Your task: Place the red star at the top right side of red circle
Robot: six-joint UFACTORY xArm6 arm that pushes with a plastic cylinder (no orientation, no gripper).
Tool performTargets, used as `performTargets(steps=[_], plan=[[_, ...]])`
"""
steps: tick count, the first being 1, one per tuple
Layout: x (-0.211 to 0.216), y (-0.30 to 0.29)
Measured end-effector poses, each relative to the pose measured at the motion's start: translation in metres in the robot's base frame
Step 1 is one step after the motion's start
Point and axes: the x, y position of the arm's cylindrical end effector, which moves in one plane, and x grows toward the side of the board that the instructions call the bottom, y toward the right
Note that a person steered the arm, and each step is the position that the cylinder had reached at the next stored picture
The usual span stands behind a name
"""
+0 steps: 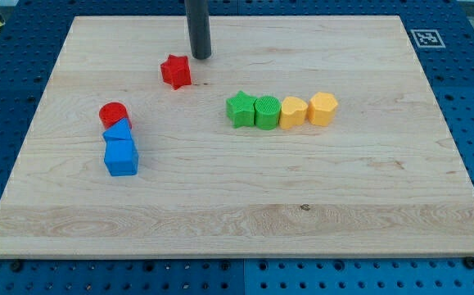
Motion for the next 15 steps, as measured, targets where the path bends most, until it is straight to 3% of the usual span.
performTargets(steps=[2,3,6,7,15], plan=[[-0.006,-0.017],[0.014,-0.040],[0.040,0.003],[0.062,-0.003],[0.103,-0.011]])
